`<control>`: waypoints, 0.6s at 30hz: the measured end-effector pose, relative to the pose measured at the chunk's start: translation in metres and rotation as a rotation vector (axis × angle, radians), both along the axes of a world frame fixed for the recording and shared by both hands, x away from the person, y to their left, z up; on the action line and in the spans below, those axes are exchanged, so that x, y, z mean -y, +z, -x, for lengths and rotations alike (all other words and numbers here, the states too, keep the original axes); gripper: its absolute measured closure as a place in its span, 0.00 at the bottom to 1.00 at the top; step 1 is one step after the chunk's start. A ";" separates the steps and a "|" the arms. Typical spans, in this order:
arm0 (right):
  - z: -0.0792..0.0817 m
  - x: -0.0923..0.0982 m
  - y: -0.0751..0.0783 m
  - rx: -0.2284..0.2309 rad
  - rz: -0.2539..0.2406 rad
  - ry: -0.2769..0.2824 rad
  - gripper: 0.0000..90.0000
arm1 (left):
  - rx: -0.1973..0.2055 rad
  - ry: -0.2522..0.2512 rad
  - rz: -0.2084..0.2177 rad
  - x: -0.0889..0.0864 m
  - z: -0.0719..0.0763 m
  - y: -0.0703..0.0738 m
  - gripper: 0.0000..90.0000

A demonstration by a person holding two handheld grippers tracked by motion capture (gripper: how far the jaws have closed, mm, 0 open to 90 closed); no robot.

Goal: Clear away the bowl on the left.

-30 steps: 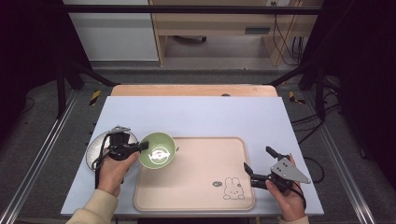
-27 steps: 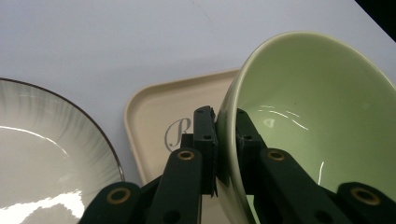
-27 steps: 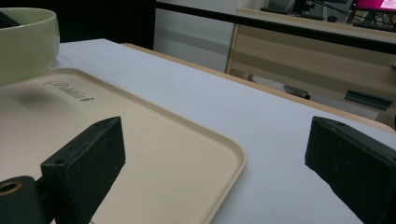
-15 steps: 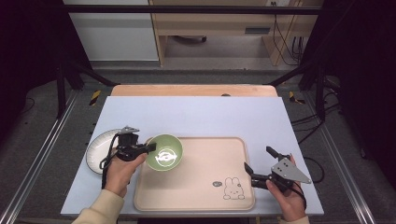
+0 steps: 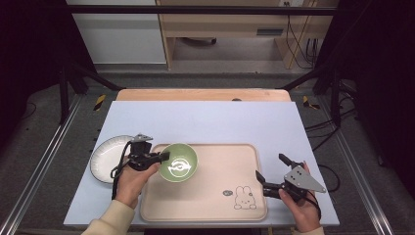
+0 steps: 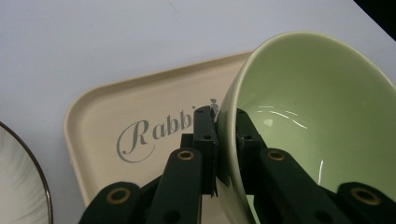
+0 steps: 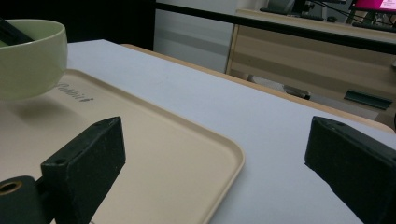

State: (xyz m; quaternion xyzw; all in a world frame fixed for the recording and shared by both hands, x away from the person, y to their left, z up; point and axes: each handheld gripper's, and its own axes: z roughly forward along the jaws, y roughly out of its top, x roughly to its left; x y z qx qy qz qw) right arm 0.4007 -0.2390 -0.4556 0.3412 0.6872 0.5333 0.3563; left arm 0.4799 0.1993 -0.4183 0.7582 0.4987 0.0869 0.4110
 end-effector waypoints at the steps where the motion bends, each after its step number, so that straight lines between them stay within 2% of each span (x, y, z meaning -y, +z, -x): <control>1: 0.000 0.000 0.000 0.001 0.001 0.001 0.06 | -0.003 -0.001 -0.003 0.000 0.000 -0.001 0.92; 18: 0.000 0.000 0.000 0.000 0.005 0.003 0.07 | -0.033 -0.012 -0.012 0.007 0.001 -0.017 0.92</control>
